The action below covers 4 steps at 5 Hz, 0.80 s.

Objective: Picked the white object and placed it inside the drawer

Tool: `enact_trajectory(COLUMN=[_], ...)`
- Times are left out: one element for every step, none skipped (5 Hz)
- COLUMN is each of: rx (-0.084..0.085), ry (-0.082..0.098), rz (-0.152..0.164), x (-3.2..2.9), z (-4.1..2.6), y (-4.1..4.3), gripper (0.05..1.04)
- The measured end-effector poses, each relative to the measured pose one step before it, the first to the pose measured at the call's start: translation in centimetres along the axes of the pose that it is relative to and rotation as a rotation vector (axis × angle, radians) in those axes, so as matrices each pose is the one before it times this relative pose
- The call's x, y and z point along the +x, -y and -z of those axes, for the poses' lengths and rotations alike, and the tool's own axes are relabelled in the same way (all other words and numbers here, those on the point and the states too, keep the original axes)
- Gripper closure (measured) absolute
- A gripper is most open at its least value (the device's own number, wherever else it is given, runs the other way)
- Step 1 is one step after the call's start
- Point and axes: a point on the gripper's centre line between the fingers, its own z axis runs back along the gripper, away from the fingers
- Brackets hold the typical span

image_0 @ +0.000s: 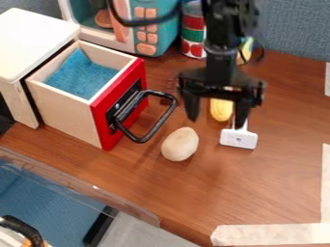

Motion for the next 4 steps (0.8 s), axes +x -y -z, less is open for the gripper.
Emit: enact_trajectory(rx=[-0.0125, -0.0087, 0.0010, 0.0042], ry=[0.0245, 0.0162, 0.0039, -0.0012], rz=[-0.0262, -0.0262, -0.0039, -0.0170], x=[0.872, 0.906, 0.212, -0.004], z=[0.595, 0.579, 0.468, 0.515], y=[1.005, 0.700, 0.616, 0.055], gripper=[0.083, 0.083, 0.083, 0.083])
